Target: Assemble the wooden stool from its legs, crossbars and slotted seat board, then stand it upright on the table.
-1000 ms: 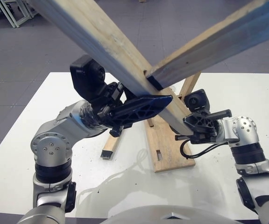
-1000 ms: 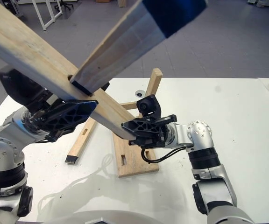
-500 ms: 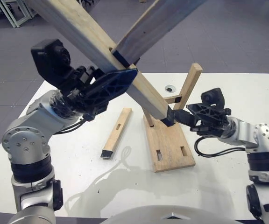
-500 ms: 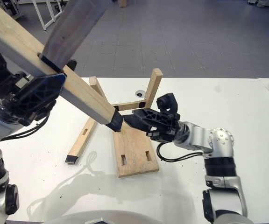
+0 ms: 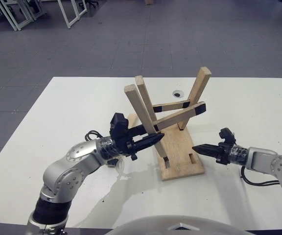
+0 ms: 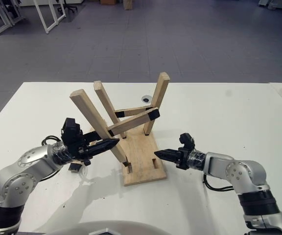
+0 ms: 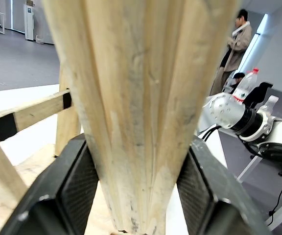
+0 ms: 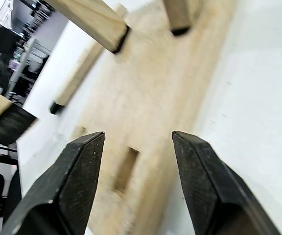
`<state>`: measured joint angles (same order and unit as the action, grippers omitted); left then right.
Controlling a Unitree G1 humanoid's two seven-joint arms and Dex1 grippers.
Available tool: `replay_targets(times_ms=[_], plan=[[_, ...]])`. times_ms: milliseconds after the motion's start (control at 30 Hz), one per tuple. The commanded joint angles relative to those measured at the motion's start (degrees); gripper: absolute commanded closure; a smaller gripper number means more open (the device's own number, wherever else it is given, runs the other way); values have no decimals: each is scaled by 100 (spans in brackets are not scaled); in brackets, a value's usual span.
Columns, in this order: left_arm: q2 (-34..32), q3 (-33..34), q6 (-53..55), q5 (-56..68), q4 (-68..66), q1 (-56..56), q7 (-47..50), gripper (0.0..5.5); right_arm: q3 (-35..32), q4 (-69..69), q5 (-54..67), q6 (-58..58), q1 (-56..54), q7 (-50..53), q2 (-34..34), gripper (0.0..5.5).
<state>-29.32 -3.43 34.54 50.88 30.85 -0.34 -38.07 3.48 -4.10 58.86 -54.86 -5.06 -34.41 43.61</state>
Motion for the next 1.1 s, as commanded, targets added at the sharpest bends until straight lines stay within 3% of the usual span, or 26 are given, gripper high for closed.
replay_targets(times_ms=[33,367,867,1100], plan=[[198,-111,-166,-267,-195,140,-15,337,87,240,-762,242,3,-205,12,298],[580,-617,-579,-1015,-905,515,-357,338,278,463,-1678,220,-181,-596,-317,298],[534,96,-414,-484,-822,50,-558,338,342,243,-2243,266,110,-953,-412,298],[242,-69,-606,-921,-1350,-186,-1216,339,314,154,-2273,218,181,-962,-473,298]])
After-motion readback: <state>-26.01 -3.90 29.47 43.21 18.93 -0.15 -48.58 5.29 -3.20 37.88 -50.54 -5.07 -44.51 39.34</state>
